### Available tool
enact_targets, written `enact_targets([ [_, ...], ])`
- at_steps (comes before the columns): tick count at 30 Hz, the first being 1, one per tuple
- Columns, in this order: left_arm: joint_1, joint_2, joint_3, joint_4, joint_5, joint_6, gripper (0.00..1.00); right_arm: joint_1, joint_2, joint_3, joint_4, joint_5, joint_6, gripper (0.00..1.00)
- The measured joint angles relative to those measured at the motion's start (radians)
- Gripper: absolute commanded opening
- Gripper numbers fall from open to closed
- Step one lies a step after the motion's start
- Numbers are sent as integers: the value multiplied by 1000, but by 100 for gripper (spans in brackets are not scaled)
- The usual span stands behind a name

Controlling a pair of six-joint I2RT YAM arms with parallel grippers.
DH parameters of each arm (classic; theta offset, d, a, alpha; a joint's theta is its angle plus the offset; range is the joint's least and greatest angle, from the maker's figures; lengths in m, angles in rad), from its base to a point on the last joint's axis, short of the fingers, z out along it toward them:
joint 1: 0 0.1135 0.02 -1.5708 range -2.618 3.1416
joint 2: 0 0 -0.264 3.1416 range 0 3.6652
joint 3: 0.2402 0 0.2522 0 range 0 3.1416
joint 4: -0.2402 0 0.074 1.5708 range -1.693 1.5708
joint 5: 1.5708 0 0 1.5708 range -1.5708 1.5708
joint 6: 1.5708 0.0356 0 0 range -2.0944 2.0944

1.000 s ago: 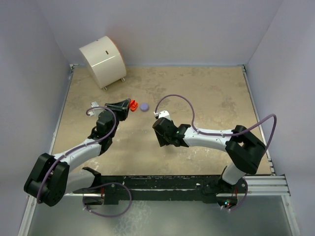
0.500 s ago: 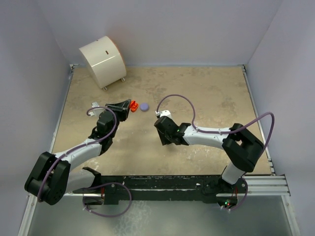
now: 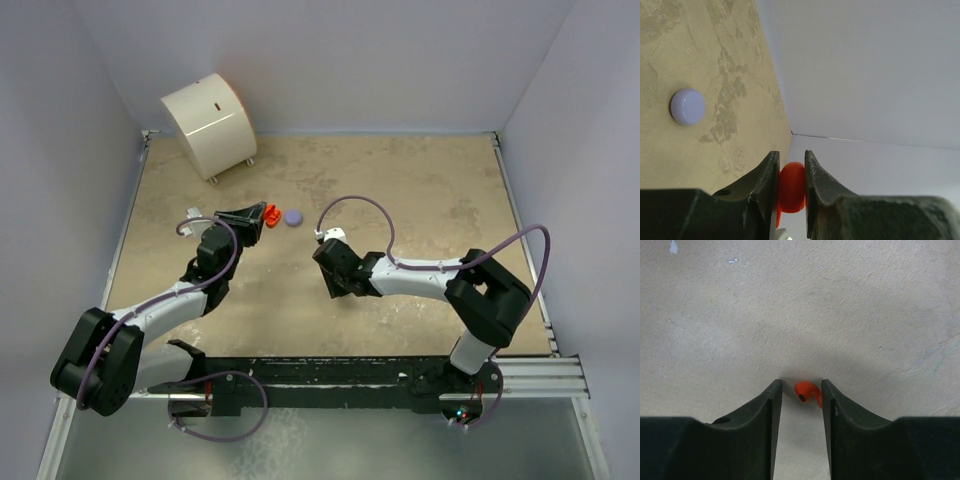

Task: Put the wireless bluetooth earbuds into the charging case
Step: Adjust the earbud at the center of the board.

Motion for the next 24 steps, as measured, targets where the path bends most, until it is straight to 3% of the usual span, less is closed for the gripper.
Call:
enact_targets([
  [24,0,0,0,1,0,0,0,-21,0,-13,32,-7,1,25],
])
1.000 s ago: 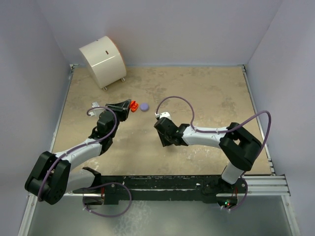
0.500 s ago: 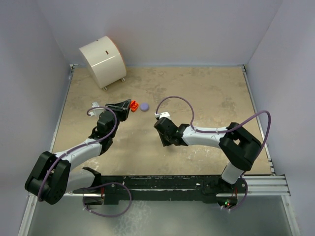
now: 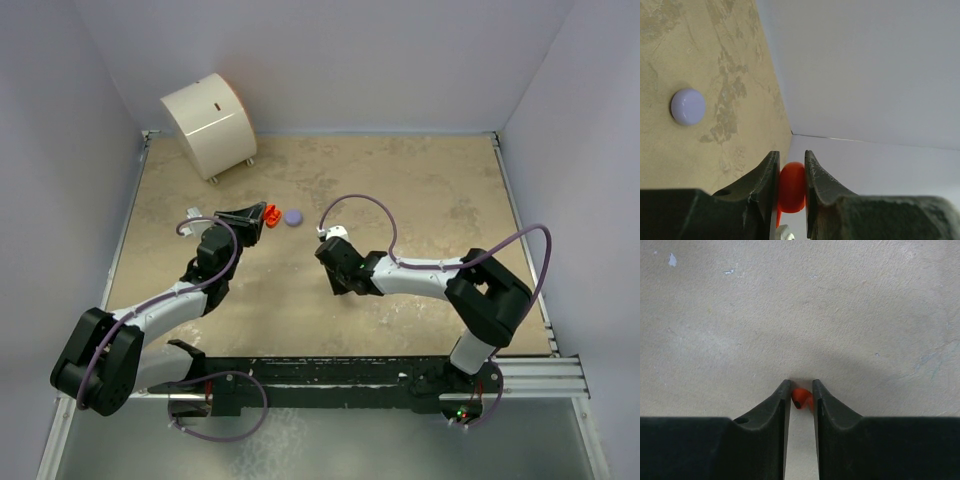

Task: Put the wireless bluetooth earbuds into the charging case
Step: Adjust the earbud at the center of the board.

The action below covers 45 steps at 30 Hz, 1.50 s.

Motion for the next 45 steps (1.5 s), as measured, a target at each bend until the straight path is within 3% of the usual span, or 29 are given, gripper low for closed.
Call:
enact_targets([
  [7,0,3,0,1,0,0,0,-5,0,-2,8,-9,0,22],
  [13,0,6,-1,3,1,0,0,-18,0,-3,12,-11,3,36],
  [17,0,6,-1,7,2,0,0,-23,0,-3,12,-9,3,37],
  [39,0,19,-1,8,7,-3,0,-24,-12,-21,21,-9,8,13],
  [43,0,19,-1,8,8,-3,0,-24,-12,-21,21,-10,10,34],
  [45,0,19,-1,8,8,-3,0,-24,-12,-21,21,-10,12,37],
])
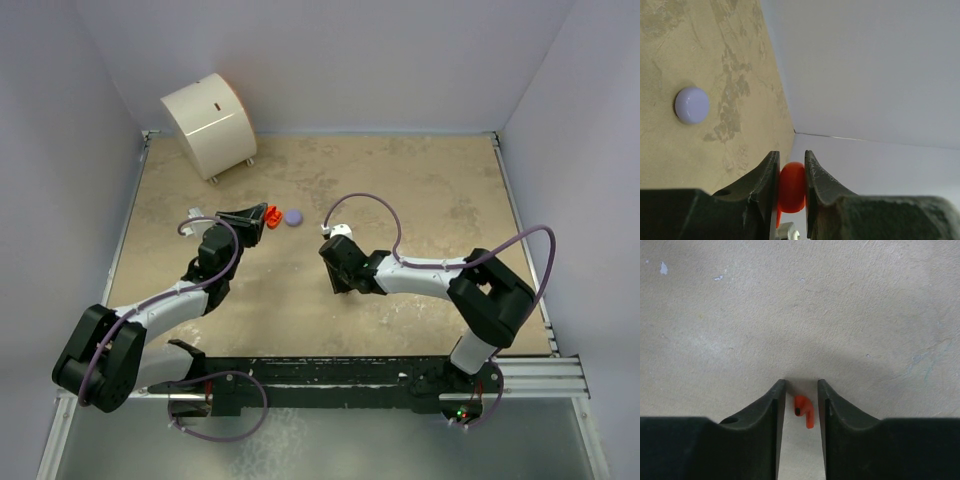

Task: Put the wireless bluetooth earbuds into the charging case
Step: Adjust the earbud at the center of the board.

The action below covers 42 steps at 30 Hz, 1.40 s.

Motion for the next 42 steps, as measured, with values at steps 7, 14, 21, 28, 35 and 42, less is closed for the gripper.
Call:
enact_targets([
  [7,0,0,0,1,0,0,0,0,-6,-1,-19,5,4,37],
  [14,0,0,0,11,1,-5,0,0,-8,-5,-22,13,19,34],
  [21,0,2,0,22,2,-6,0,7,-13,-10,-22,18,33,31],
  [28,0,3,-1,23,2,-6,0,17,-13,-10,-27,21,42,33],
  [35,0,12,-1,27,3,-6,0,40,-19,-12,-47,21,60,34],
  [42,0,14,-1,34,6,-6,0,48,-21,-12,-55,21,71,32],
])
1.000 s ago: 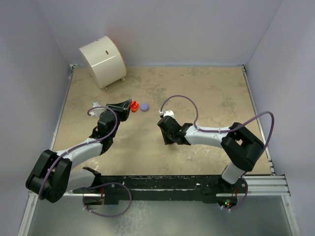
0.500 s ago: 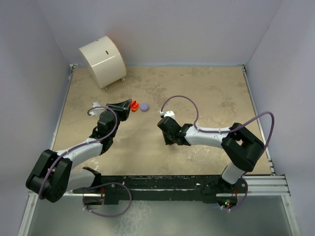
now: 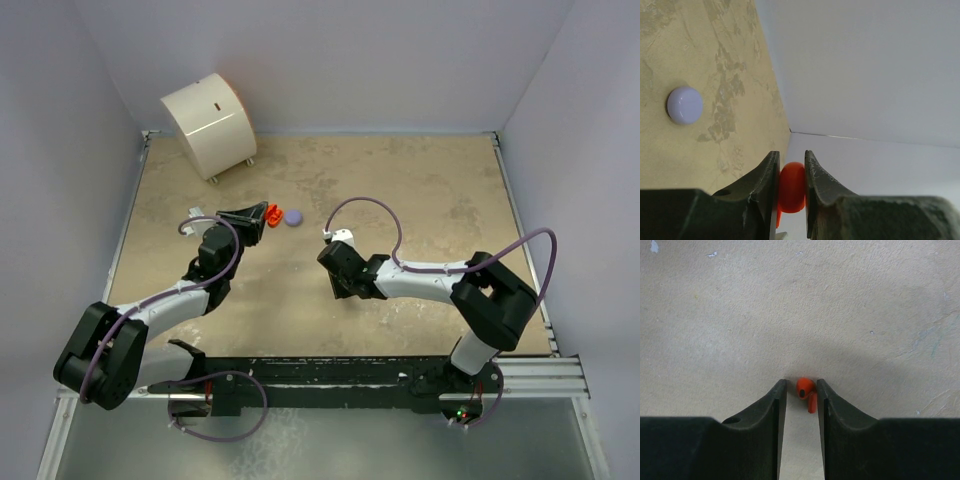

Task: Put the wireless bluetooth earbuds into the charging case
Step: Adjust the earbud at the center of the board.

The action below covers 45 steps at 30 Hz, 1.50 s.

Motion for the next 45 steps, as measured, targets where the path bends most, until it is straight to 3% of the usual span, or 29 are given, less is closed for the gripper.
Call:
enact_targets([
  [18,0,1,-11,6,1,0,0,2,0,0,-3,0,10,25],
  [45,0,5,-11,7,2,0,0,5,3,-5,16,-1,11,29],
])
